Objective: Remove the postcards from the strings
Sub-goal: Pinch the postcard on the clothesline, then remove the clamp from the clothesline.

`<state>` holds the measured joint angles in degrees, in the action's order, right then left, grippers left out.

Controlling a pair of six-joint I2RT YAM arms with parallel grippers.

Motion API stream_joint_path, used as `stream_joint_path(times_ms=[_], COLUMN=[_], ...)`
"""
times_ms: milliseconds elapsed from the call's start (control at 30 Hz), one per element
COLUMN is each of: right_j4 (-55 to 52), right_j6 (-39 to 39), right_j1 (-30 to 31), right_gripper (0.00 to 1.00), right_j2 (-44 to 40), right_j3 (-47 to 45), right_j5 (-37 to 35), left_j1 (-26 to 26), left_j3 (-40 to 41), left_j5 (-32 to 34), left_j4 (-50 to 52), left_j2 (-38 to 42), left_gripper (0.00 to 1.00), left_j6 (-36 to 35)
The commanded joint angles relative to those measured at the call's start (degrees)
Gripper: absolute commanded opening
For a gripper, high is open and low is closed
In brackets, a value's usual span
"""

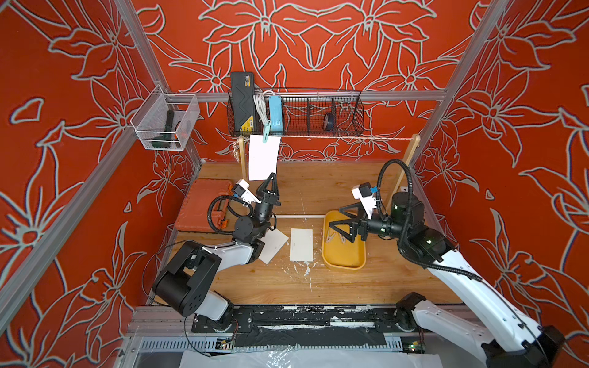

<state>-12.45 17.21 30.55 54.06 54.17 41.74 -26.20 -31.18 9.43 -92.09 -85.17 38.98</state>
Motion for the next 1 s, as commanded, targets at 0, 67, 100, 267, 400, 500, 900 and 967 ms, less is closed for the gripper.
stream_joint_path(times_ms=[0,67,100,267,400,500,900,967], right_j4=[-1.04,-1.62,-1.63,-2.73,-6.77,-8.88,-14.27,-14.74], right_j6=[-2.62,-3.06,-3.38,-5.32,-8.35,-9.95,-10.03,-9.66], right_j1=[0.59,0.95,1.07,2.49,3.76,4.34,5.23,5.31], right_gripper=[0.96,0.96,0.96,0.98,0.98,0.98,0.98,0.98], right_j2=[2.03,4.62,5.79,13.47,20.7,26.13,48.67,52.19], right_j3=[5.55,9.43,11.16,22.77,34.11,42.55,74.97,80.1], right_j5=[-1.04,-1.66,-1.7,-2.55,-2.63,-2.56,2.83,3.99], left_j1=[0.36,0.4,0.37,0.36,0.36,0.38,0.44,0.53], left_j3=[-2.0,-1.96,-1.88,-1.55,-0.98,-0.88,-0.15,0.09], left_j5=[-2.01,-2.18,-2.14,-1.98,-1.45,-1.47,-1.33,-1.76], left_j4=[-11.91,-11.4,-11.27,-10.7,-10.19,-10.1,-9.6,-9.59], left_j2=[-0.69,-0.78,-0.72,-0.53,-0.15,-0.22,-0.05,0.04], left_gripper=[0.0,0.0,0.0,0.0,0.0,0.0,0.0,0.0], left_j6=[2.36,3.39,3.62,4.47,4.54,4.95,6.24,6.45])
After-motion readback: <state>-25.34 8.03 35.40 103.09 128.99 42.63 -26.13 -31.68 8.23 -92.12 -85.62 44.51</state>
